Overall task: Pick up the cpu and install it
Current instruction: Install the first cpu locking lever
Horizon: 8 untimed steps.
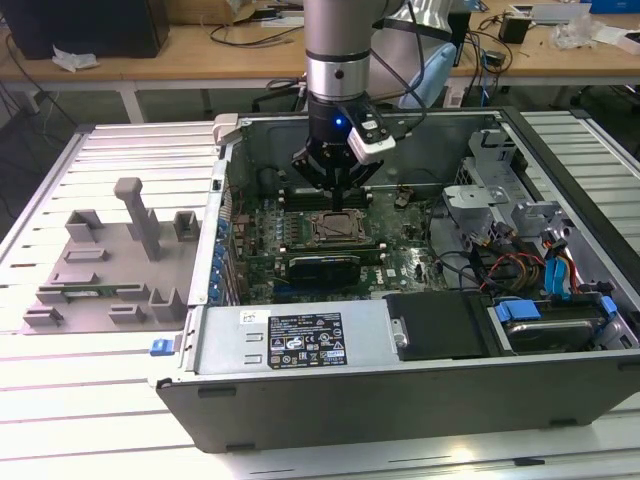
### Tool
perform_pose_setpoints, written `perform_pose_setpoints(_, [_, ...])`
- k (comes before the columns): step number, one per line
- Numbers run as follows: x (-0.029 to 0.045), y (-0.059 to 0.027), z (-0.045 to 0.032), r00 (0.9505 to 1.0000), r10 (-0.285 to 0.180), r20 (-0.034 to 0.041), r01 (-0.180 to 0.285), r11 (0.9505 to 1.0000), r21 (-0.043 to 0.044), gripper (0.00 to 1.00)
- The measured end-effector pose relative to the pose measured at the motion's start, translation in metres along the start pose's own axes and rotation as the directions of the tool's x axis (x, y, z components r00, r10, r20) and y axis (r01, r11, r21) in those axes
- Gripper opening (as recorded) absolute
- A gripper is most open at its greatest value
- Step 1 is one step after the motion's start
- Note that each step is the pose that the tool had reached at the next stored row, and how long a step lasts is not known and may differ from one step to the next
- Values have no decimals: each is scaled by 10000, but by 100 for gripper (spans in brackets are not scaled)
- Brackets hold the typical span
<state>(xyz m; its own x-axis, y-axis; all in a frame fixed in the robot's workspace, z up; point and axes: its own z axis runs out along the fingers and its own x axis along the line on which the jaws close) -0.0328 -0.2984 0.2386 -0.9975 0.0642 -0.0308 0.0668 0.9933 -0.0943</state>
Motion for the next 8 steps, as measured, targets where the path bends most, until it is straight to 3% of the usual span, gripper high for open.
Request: perform_pose_setpoints(8, [-17,0,-1,10000,-4,-1,4,10000,3,11])
